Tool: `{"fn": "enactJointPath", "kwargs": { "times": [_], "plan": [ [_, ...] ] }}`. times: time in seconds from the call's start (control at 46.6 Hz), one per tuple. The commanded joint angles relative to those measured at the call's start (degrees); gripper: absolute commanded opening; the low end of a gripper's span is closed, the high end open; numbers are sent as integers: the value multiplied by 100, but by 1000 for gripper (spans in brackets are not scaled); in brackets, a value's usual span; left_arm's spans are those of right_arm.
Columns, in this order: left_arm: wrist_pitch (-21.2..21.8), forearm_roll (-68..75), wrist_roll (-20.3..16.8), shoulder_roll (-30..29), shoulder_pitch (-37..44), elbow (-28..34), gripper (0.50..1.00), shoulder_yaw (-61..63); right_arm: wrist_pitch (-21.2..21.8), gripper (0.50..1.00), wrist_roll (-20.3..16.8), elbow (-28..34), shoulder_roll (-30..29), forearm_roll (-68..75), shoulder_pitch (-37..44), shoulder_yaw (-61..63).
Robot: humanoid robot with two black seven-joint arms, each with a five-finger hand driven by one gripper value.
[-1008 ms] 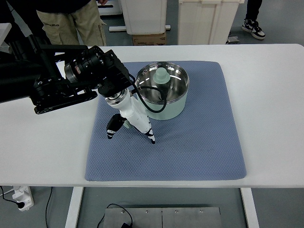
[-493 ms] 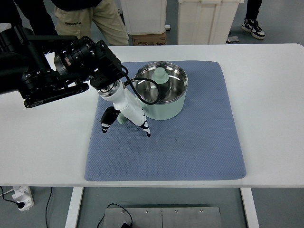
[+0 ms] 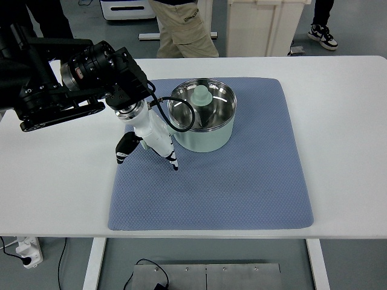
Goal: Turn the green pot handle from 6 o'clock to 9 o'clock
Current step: 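Push the handle with the left hand, rotating it toward the left arm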
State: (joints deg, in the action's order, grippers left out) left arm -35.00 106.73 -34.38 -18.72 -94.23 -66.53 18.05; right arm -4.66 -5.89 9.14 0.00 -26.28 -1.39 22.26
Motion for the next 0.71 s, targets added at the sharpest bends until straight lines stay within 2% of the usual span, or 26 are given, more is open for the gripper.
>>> {"fn": "enactJointPath", "kwargs": {
  "times": [0.0,0.322,0.686],
  "plan": [
    [0,23,2,0,-60,8,1000,58,0,1000,0,0,0,0,-2,-2],
    [0,384,72,53,-104,105,1000,94,0,1000,0,0,0,0,7,-2],
    [0,630,90,88,-104,527,1000,164,0,1000,0,0,0,0,-1,-2]
  ]
}}
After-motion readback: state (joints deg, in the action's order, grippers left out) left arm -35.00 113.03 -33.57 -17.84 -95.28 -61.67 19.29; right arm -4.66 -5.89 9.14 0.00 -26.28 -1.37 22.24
